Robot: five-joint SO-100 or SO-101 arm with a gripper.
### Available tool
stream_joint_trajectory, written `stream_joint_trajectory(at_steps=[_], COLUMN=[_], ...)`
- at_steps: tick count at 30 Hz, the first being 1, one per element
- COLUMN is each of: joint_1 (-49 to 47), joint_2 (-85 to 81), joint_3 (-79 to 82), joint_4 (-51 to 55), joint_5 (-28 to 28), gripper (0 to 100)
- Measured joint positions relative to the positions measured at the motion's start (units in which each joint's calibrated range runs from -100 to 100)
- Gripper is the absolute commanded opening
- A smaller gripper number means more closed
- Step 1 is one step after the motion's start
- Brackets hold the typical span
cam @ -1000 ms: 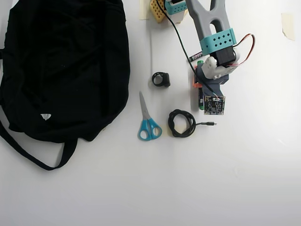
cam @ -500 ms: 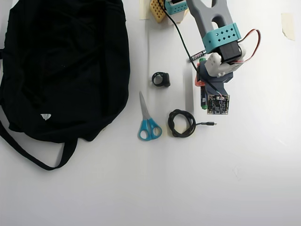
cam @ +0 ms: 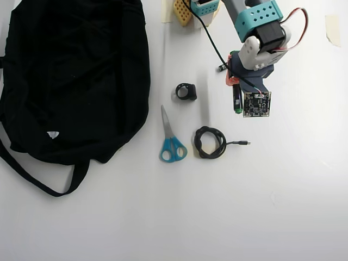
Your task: Put the green marker into the black bag
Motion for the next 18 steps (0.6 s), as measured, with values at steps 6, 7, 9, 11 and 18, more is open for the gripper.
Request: stream_joint_trajectory(at_steps=[6,7,9,11,18], joint_1=[1.03,1.32,2.2,3.31,7.79], joint_2=[-4.23,-4.9,-5.98,-6.81,-11.29], joint_3=[0.0,0.0,0.0,0.0,0.0], joint_4=[1.8,2.32,3.43,4.38,5.84], joint_5=[0.1,0.39,0.93,1.56,3.42], gripper=[2,2,2,2,2])
